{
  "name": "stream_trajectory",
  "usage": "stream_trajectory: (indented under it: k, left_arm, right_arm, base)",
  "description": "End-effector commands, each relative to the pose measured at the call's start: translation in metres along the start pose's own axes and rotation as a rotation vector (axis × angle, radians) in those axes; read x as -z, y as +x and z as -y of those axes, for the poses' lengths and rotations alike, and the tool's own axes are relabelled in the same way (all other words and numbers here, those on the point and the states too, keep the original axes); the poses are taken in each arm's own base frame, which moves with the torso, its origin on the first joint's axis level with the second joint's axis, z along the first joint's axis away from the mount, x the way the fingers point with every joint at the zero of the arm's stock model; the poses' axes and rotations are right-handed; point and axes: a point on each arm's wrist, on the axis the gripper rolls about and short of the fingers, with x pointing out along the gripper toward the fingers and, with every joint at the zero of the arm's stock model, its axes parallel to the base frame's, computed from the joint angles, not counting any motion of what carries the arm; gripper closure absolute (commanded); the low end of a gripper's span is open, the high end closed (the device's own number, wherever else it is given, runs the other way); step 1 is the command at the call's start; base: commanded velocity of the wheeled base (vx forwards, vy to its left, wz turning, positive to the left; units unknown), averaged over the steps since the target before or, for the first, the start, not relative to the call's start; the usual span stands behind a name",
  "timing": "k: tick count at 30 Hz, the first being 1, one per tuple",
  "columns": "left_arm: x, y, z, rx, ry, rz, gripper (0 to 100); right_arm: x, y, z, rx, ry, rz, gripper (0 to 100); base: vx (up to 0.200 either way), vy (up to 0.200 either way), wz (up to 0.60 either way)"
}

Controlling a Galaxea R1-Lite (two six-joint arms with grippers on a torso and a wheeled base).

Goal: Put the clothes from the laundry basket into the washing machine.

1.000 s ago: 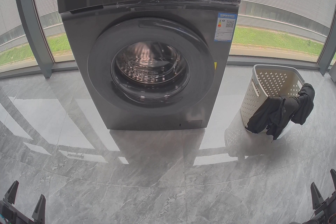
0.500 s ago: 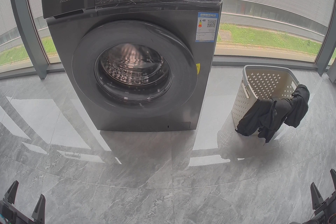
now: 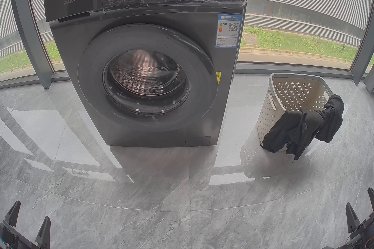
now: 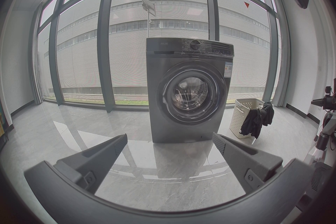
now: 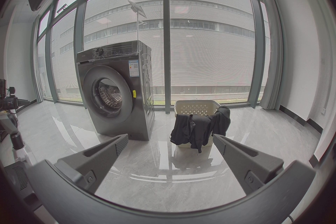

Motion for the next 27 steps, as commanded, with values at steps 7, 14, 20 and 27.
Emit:
stream_trajectory:
  k: [7,14,20,27]
  left_arm:
    - [0.0053,-0.0001,0.0000,0.000,0.000,0.001,0]
    - [0.0053,-0.0001,0.0000,0.000,0.000,0.001,0]
    - [0.0053,-0.0001,0.0000,0.000,0.000,0.001,0]
    - [0.0053,-0.0001,0.0000,0.000,0.000,0.001,0]
  right_arm:
    - [0.0050,0.0006,0.0000,-0.001,0.000,-0.008,0]
    - [0.0050,0.0006,0.0000,-0.001,0.000,-0.008,0]
    - [0.0050,0.0006,0.0000,-0.001,0.000,-0.008,0]
    - [0.0050,0.0006,0.0000,-0.001,0.000,-0.008,0]
  base:
    - [0.000,-0.200,0.00]
    - [0.000,-0.200,0.00]
    - [0.000,-0.200,0.00]
    - [0.000,-0.200,0.00]
